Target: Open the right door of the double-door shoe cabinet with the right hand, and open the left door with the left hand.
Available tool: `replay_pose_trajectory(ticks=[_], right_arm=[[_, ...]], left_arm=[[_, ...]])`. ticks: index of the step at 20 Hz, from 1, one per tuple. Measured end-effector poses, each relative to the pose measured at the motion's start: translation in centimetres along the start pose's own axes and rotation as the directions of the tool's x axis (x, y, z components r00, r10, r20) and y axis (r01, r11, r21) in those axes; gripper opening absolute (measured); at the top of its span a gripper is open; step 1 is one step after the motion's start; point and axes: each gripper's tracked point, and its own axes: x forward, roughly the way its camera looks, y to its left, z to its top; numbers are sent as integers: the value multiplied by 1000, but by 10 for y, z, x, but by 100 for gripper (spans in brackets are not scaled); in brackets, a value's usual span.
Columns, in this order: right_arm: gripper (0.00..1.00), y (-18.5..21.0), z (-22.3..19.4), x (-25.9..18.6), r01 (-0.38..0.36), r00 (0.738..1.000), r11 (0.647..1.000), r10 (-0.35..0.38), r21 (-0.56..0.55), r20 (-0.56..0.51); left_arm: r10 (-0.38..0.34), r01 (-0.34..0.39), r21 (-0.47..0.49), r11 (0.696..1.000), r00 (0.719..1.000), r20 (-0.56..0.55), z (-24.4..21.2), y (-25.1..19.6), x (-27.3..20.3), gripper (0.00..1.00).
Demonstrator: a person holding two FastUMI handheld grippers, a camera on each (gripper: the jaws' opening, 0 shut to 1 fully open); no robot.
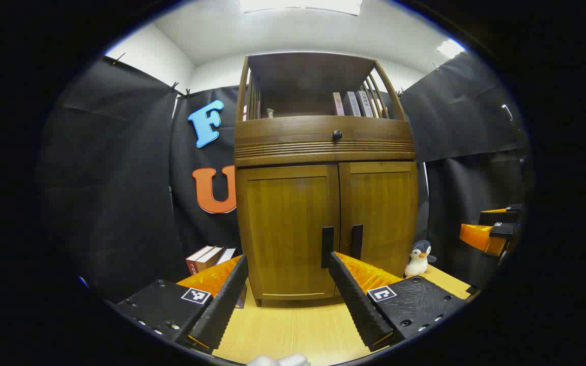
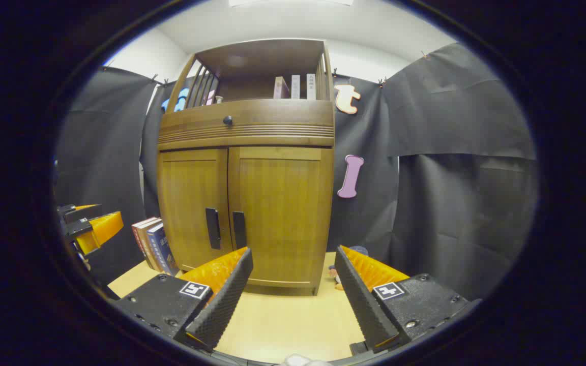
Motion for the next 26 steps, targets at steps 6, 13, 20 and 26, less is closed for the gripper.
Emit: replay_pose_trajectory(ticks=[6,13,20,26], right_arm=[[100,9,-4,5,-1,1000,1000,1,-18,-7],[100,24,-6,19,-15,1000,1000,15,-25,-3],[100,45,-18,53,-51,999,998,50,-40,-21],[100,72,-19,109,-97,995,994,96,-51,-21]], left_arm=[[1,-1,7,1000,1000,-4,-4,8,3,96],[18,-18,13,1000,1000,-7,-5,23,1,96],[42,-43,23,999,999,20,2,42,-11,96],[62,-62,4,998,998,12,2,58,-27,96]])
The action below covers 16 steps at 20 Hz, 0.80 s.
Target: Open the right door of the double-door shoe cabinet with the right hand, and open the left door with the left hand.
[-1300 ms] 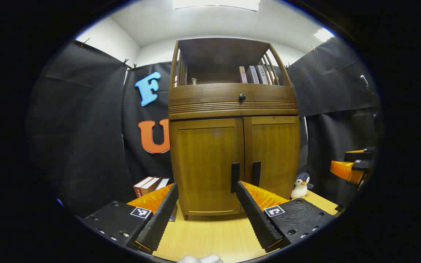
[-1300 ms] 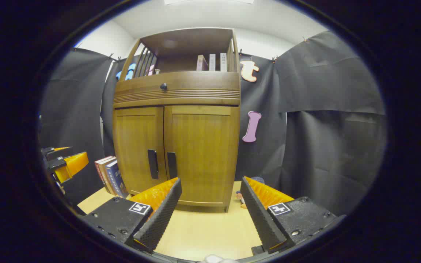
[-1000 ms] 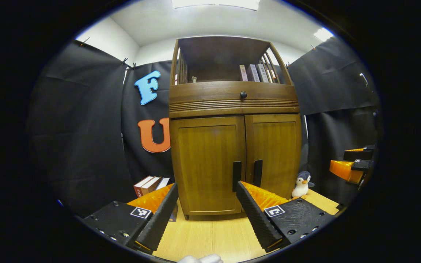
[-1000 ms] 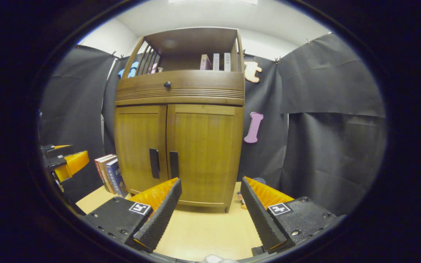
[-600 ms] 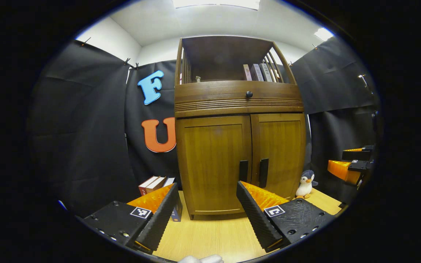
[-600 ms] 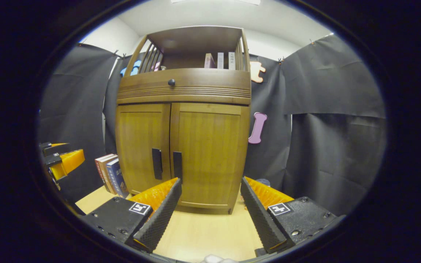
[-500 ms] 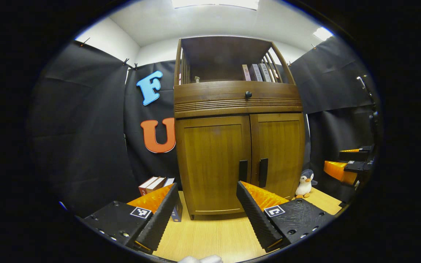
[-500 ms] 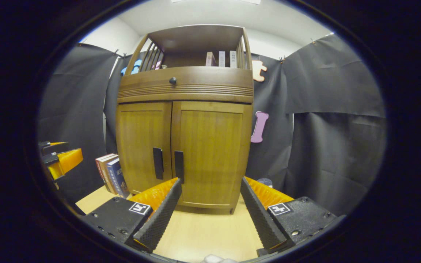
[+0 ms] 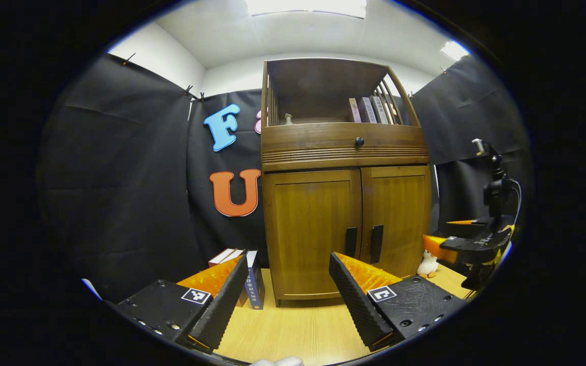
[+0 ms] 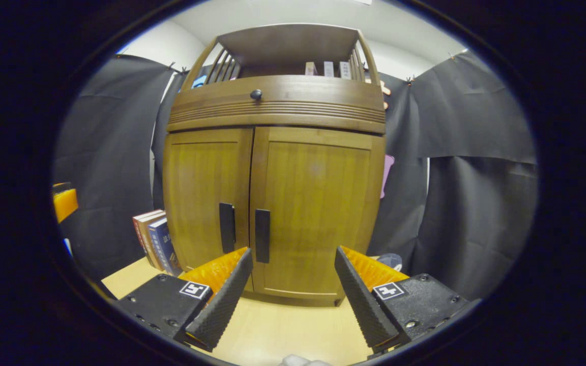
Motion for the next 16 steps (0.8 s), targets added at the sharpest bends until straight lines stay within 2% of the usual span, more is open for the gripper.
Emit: replay_pose_trajectory(ticks=[5,13,16], right_arm=[[100,21,1,56,-27,1000,1000,27,2,-12],[100,39,-12,128,-28,997,999,26,-27,-72],[96,41,-21,153,-22,995,1000,20,-16,-102]], left_arm=[[46,-45,16,999,999,-22,-4,17,-12,96],[115,-115,11,993,993,-35,-7,38,-19,96],[138,-138,11,990,990,-41,-8,44,-22,96]])
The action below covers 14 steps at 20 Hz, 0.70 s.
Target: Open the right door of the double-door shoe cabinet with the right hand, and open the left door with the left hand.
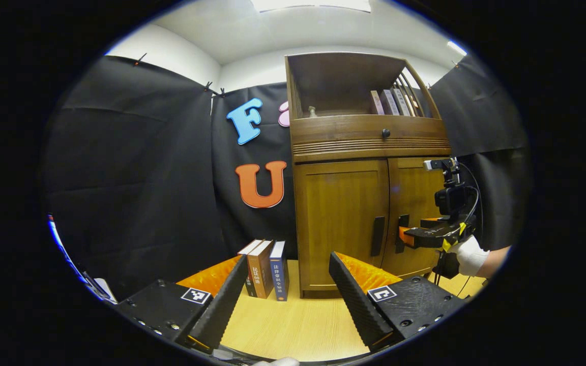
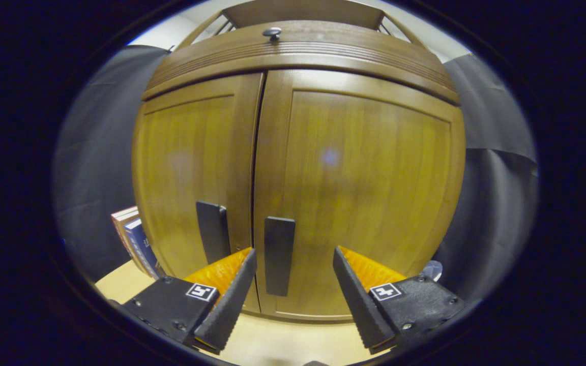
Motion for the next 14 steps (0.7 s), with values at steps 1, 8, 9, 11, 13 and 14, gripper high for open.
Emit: replay_pose_trajectory(ticks=[1,8,9,11,13,14], right_arm=[[93,1,-4,6,-4,1000,1000,4,-1,-17],[61,18,-14,32,-32,998,999,33,8,-59],[59,20,-16,35,-42,997,999,43,20,-69],[51,18,-13,40,-35,997,999,37,34,-66],[38,20,-14,39,-30,998,998,33,55,-62],[36,19,-13,39,-30,998,998,33,59,-61]], left_arm=[[7,-7,0,1000,1000,2,0,2,0,96],[48,-48,-2,999,999,-11,-5,14,-8,96],[53,-53,0,999,999,-12,-3,15,-10,96],[63,-63,6,998,998,-11,-4,19,-14,96],[72,-72,5,997,997,-16,-5,23,-15,96],[72,-72,1,997,997,-18,-7,23,-16,96]])
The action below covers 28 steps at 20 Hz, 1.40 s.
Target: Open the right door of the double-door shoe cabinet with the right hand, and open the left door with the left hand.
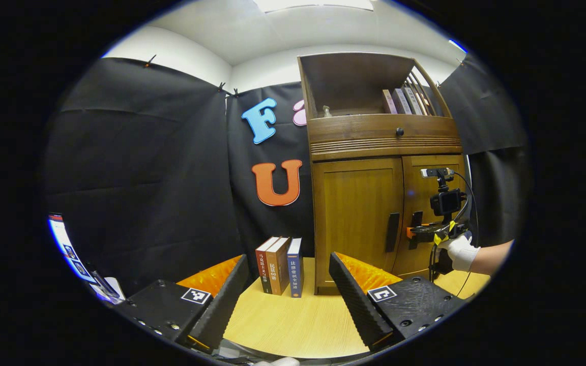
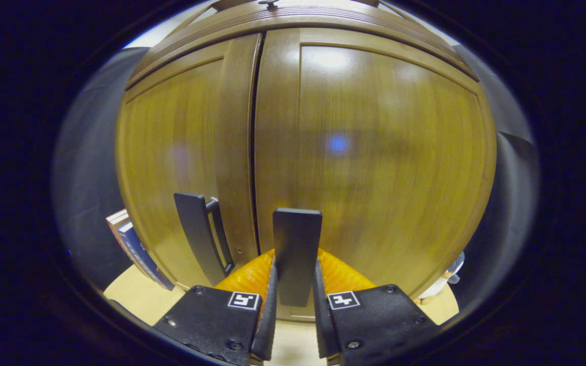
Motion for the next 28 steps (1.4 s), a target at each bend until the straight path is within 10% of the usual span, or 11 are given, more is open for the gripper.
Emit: replay_pose_trajectory(ticks=[28], right_arm=[[29,1,2,-3,-67,997,997,65,-42,-33]], left_arm=[[-226,226,18,974,974,13,-5,-68,-6,96]])
